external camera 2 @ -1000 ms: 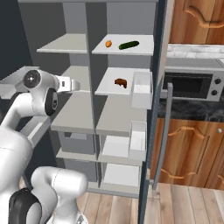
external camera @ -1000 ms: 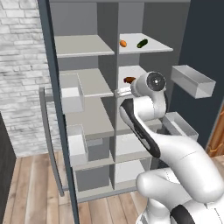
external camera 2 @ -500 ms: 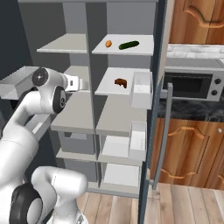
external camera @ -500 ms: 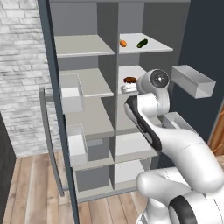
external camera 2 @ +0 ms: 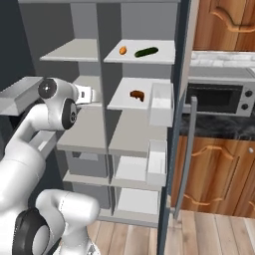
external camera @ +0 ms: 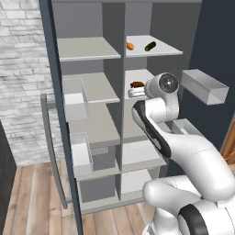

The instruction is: Gather the cucumber and carrot from the fridge and place them on a tray on the dining counter. Then gather the chicken drumstick and fish from the fridge and place them on the other tray.

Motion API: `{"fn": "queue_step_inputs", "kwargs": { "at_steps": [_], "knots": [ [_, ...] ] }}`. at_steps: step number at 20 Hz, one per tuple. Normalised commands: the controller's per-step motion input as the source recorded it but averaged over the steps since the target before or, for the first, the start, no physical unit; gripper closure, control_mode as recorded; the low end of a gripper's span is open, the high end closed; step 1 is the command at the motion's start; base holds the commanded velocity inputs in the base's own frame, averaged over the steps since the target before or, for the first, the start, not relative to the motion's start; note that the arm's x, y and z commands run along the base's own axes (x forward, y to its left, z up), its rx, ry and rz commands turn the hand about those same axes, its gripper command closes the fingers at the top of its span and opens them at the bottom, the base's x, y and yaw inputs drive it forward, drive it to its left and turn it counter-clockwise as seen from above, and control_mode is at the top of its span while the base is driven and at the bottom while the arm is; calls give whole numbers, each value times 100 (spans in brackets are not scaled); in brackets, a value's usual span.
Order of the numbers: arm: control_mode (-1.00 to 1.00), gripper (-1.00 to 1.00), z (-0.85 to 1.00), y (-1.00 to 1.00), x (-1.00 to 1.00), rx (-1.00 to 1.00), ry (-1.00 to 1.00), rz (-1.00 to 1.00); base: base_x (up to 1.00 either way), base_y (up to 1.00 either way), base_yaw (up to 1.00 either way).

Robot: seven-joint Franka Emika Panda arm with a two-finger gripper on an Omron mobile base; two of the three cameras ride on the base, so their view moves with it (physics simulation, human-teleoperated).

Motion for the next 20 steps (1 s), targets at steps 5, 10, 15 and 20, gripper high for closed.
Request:
{"fn": "queue_step_inputs", "kwargs": {
  "at_steps": [5,10,15,20],
  "knots": [
    [100,-100,0,0,0,0,0,0,57,1,0],
    [100,-100,0,0,0,0,0,0,54,1,0],
    [100,-100,0,0,0,0,0,0,49,0,0],
    [100,-100,0,0,0,0,0,0,49,0,0]
  ]
}}
